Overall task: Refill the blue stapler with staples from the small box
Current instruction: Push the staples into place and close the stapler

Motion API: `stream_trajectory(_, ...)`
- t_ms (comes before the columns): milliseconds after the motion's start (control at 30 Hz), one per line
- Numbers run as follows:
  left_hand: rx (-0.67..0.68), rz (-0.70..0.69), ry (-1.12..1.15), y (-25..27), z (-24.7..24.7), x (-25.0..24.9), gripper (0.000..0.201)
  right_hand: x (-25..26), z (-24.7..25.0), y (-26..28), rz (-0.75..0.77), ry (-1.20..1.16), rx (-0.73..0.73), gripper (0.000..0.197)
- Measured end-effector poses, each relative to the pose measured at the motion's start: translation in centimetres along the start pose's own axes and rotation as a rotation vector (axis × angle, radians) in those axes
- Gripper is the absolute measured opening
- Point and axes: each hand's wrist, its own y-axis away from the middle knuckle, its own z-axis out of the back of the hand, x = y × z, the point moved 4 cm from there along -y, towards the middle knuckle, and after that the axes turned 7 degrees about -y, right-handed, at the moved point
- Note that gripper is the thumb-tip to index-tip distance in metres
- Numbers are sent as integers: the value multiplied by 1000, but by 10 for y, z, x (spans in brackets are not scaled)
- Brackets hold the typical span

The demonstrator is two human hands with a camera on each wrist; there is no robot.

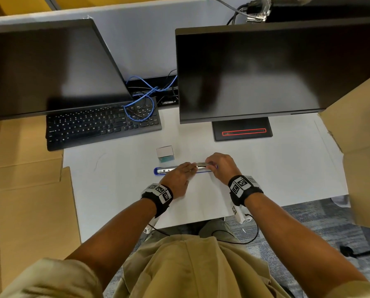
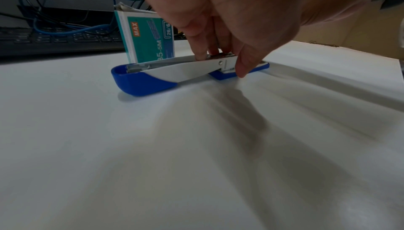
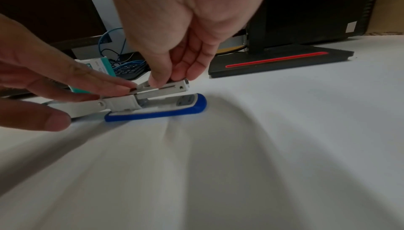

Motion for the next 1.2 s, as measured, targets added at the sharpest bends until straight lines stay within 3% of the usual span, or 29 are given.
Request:
stream_trajectory(900, 6, 15, -28, 2, 3, -3, 59, 1, -5, 8, 11, 34, -117, 14)
stream_trajectory(1200, 15, 20, -21, 1, -1, -2, 59, 8, -8, -1, -8, 248, 6, 15)
